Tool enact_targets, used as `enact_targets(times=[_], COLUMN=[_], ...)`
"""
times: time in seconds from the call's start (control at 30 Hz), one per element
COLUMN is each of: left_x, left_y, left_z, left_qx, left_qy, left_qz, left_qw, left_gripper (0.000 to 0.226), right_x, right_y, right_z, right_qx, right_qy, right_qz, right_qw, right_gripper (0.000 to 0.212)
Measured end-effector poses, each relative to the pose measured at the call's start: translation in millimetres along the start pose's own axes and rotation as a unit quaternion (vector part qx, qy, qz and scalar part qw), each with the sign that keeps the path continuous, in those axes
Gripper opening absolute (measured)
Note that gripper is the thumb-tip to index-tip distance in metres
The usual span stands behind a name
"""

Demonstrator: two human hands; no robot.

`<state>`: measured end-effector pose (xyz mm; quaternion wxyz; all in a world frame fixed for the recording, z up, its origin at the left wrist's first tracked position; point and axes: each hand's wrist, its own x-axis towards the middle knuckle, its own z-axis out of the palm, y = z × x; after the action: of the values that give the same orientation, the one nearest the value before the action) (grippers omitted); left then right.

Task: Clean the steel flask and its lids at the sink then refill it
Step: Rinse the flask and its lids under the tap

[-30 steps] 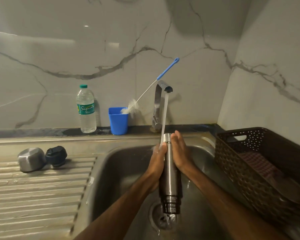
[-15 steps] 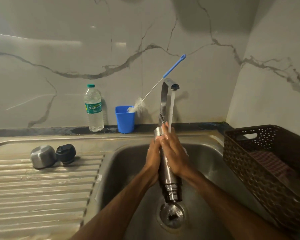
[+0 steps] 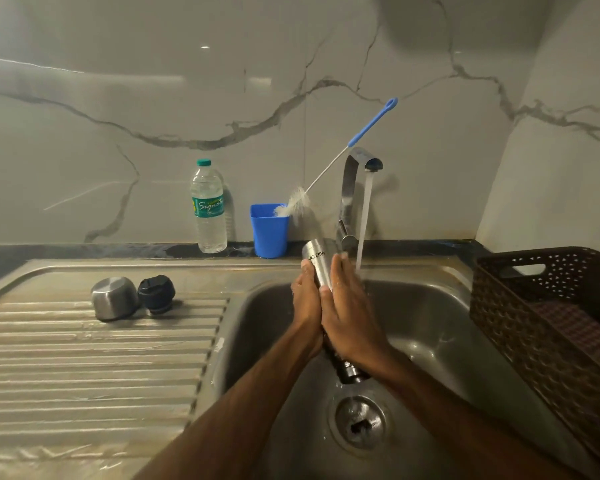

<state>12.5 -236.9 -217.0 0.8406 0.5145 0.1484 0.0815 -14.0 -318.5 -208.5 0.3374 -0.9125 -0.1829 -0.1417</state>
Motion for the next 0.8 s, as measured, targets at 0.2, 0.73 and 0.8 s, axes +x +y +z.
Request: enact_targets(times=[0.2,0.73,0.8], left_x=[-6.0,-8.1,-3.7], left_y=[2.8,-5.0,2.6], left_z=[4.6,8.3,0.5], left_qx=[0.018,0.015,-0.001], left_qy=[-0.036,-0.104,-0.070], left_qz=[-0.015,-0.034,-0.023], left_qw=[0.999,0.994,0.997], left_gripper=[0.056,0.056,0.054], right_x=[14.6,20.6,11.7], right_y=[10.0,20.0,8.0], right_z=[-4.1,-15.2,-9.7], right_qx=[0.067,0.337,0.195], right_qy=[0.002,0.002,-0.022], right_qz=[-0.036,0.148,0.113], right_qw=[0.997,0.930,0.974], right_gripper=[0.058,0.042,0.056])
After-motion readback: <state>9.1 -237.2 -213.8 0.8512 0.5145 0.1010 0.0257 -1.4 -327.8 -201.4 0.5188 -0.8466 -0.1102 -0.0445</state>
